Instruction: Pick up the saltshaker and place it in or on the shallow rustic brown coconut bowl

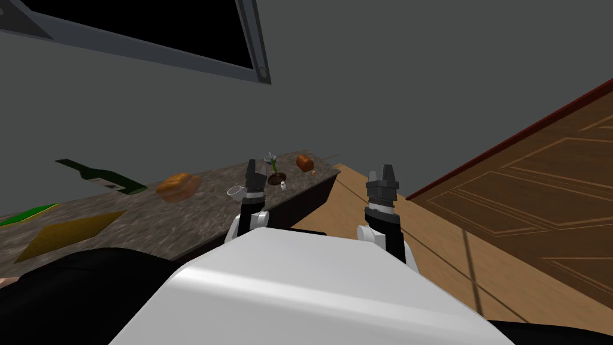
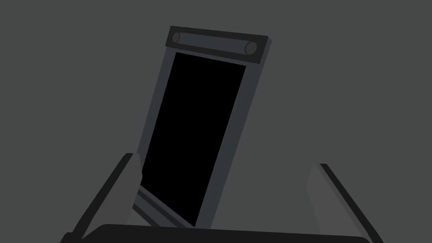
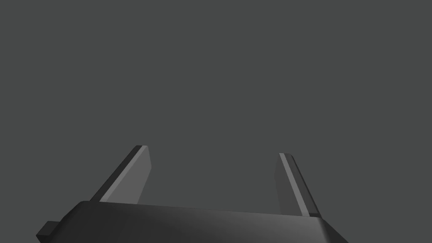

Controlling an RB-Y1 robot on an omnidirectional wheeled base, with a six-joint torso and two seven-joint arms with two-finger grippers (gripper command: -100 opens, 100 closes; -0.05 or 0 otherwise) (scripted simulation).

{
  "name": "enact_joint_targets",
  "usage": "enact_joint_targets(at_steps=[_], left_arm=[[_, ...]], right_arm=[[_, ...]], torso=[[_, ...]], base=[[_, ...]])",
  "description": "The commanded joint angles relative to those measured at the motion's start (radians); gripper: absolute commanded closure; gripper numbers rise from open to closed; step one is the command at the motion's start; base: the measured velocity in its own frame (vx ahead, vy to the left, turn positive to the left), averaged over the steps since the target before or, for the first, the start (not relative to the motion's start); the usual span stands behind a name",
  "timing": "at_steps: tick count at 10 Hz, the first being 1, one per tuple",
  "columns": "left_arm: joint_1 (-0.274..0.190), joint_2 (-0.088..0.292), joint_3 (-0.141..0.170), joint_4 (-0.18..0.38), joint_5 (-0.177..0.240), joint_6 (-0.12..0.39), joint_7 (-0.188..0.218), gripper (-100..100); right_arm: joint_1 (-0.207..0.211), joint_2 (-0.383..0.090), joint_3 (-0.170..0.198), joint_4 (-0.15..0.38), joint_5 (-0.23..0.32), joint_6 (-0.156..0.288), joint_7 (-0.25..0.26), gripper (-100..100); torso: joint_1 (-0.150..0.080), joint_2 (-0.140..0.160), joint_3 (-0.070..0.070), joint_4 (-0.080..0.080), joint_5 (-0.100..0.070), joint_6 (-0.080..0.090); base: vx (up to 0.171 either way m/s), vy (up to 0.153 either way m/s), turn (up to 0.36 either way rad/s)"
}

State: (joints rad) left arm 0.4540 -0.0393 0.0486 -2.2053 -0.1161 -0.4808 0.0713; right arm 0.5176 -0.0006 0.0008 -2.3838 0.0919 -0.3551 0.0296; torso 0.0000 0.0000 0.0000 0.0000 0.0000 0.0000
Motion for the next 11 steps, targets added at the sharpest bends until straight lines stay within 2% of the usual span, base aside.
enact_joint_targets(at_steps=[1, 6, 11], left_arm=[[0.010, 0.050, -0.001, -0.003, 0.003, 0.012, -0.001, -100], [0.089, 0.188, -0.007, -0.026, 0.020, 0.101, -0.014, -100], [0.213, 0.268, -0.012, -0.062, 0.039, 0.239, -0.036, -100]], right_arm=[[0.000, 0.000, 0.000, 0.000, 0.000, 0.000, 0.000, 0], [0.000, 0.000, 0.000, 0.000, 0.000, 0.000, 0.000, 0], [0.000, 0.000, 0.000, 0.000, 0.000, 0.000, 0.000, 0]], torso=[[0.000, 0.000, 0.000, 0.000, 0.000, 0.000], [-0.002, 0.001, 0.001, 0.000, -0.001, 0.000], [-0.004, 0.001, 0.001, 0.000, -0.001, 0.000]], base=[[0.000, -0.012, -0.015], [-0.009, -0.037, -0.038], [-0.007, -0.057, -0.073]])
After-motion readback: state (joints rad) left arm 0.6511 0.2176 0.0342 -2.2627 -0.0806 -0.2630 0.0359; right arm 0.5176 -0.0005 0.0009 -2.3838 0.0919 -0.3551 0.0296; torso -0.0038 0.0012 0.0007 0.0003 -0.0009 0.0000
